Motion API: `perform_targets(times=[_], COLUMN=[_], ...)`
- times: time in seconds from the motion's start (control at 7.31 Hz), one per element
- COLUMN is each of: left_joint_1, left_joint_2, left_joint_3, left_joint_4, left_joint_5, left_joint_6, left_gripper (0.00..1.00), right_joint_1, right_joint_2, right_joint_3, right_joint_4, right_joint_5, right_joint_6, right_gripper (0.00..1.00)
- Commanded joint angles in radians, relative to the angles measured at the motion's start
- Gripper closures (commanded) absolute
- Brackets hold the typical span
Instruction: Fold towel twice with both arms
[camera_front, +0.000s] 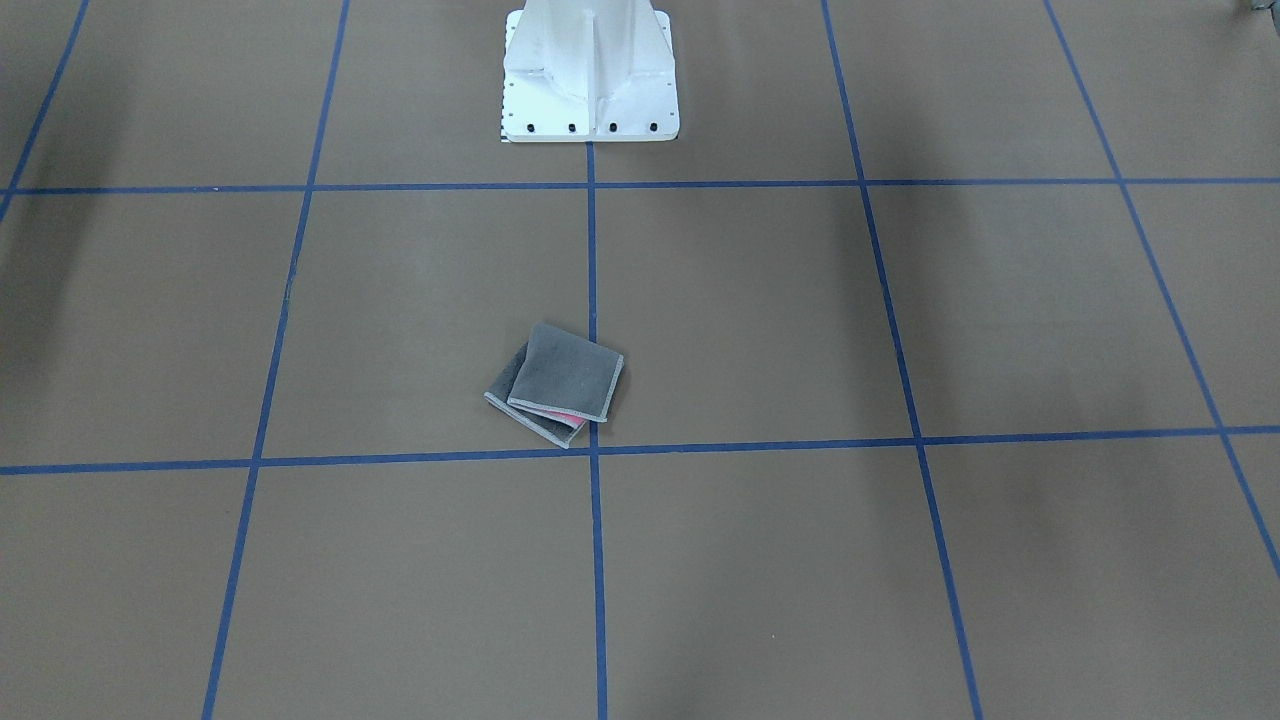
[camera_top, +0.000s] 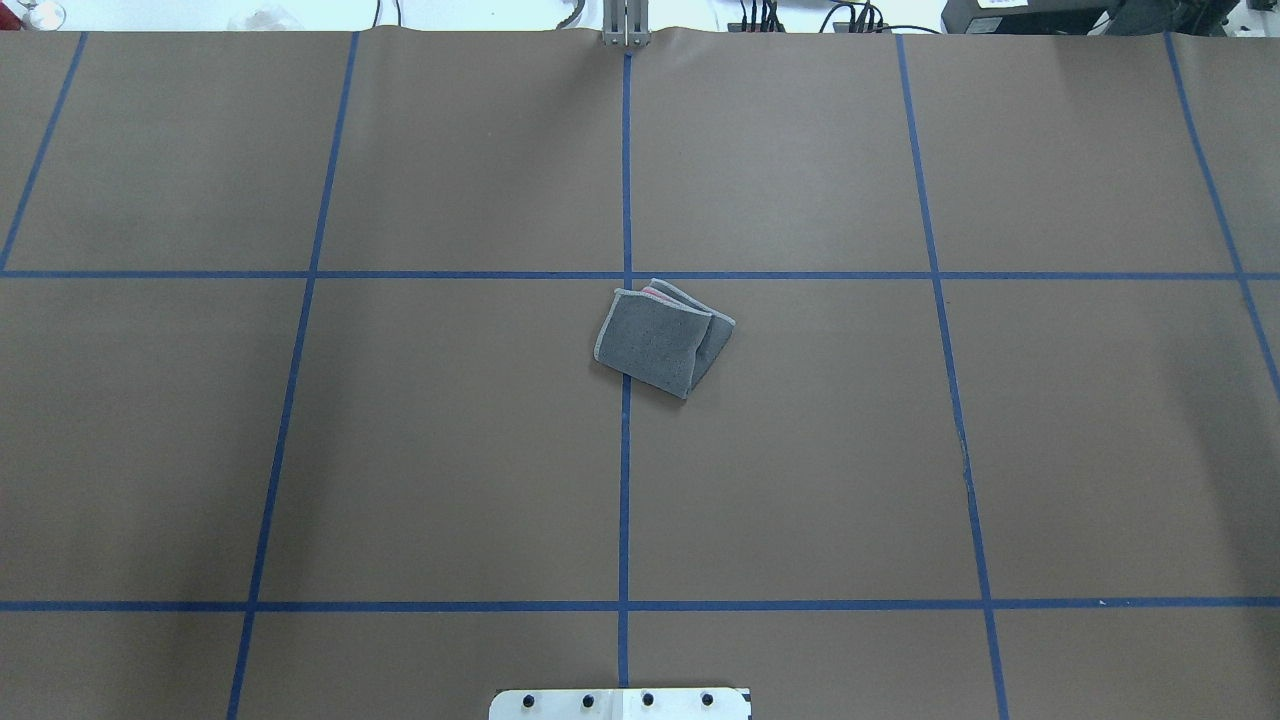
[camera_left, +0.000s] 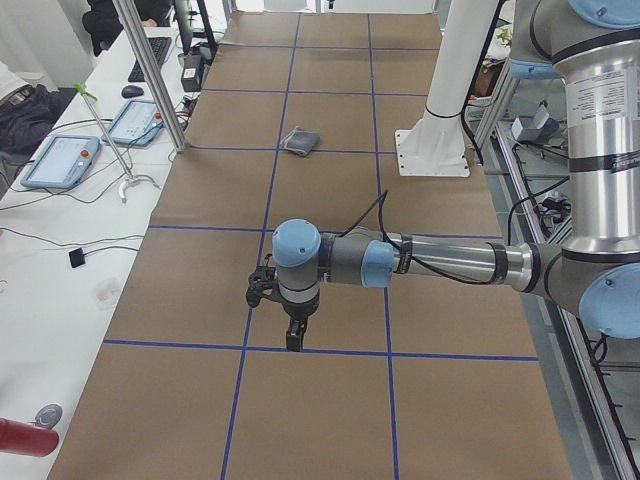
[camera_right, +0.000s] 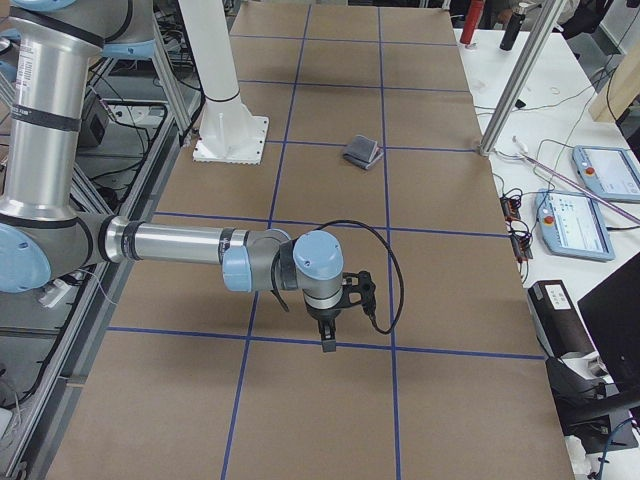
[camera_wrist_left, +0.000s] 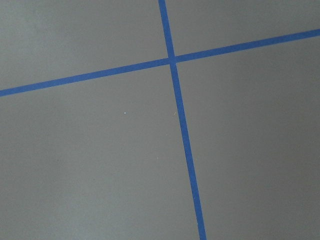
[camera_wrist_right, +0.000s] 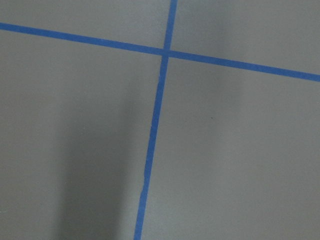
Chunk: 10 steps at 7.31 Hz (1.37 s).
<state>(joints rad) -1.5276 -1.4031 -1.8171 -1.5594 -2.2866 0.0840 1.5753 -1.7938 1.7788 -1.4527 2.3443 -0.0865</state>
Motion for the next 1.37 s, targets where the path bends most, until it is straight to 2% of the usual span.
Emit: perform_targets(times=[0.0,1.23], left_joint_1=[0.003,0.007], left_joint_2=[0.009,0.053], left_joint_3=[0.013,0.038], left_joint_4=[0.006,-0.005], left_joint_5=[0.007,0.001], left_joint_6=[-0.004,0.003], left_gripper=[0.0,0.0], right_joint_1=[0.0,-0.001], right_joint_2=[-0.002,-0.007], right_joint_3=[-0.009,-0.039], right_joint_4=[0.006,0.011], right_joint_5=[-0.002,0.0], right_joint_6=[0.001,-0.004], right_gripper=[0.0,0.0])
